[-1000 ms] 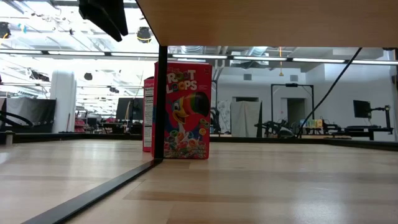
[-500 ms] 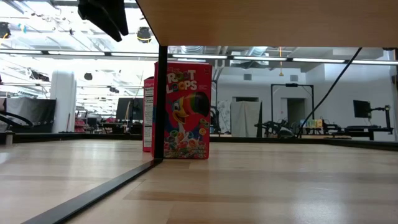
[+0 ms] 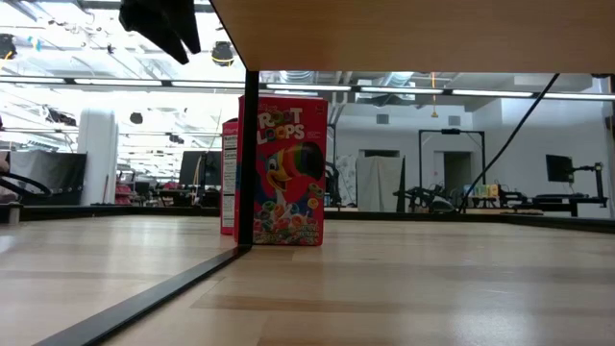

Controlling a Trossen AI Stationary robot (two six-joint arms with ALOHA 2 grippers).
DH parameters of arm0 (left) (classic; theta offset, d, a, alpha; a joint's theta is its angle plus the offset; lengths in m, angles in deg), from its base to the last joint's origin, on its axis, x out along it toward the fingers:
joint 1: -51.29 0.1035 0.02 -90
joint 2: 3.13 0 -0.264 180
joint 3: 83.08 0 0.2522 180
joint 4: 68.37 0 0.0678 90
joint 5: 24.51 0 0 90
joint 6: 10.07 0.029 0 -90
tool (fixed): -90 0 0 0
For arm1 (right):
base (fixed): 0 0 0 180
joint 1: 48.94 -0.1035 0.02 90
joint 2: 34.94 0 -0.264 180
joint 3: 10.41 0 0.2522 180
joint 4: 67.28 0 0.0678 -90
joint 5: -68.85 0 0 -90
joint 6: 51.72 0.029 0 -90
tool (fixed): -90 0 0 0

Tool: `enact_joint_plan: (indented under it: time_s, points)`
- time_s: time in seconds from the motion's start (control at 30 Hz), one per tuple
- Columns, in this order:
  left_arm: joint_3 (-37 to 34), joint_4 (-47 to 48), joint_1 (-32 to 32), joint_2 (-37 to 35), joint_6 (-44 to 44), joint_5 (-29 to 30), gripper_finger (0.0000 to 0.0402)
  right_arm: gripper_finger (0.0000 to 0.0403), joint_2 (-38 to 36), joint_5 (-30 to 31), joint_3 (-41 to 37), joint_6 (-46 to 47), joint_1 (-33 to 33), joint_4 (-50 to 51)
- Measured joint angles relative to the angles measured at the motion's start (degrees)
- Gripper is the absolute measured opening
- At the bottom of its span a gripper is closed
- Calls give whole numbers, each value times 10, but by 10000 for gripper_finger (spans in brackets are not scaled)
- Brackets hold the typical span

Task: Stack cereal on shelf
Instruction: Put the red cereal box on the bottom right shelf

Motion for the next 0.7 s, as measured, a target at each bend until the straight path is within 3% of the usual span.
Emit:
enact_joint_plan:
  time_s: [0.2,0.33,0.53,0.7]
  points:
    - [0,-52,0,0,30,-52,250,7,-1,12,39,-23,-2,1]
    - [0,-51,0,0,32,-36,243,5,35,-4,57,-41,-6,-16]
    - [0,-50,0,0,45,-27,240,5,105,9,165,-40,-16,57]
    - [0,-48,0,0,52,-25,240,5,108,6,144,-13,-27,61]
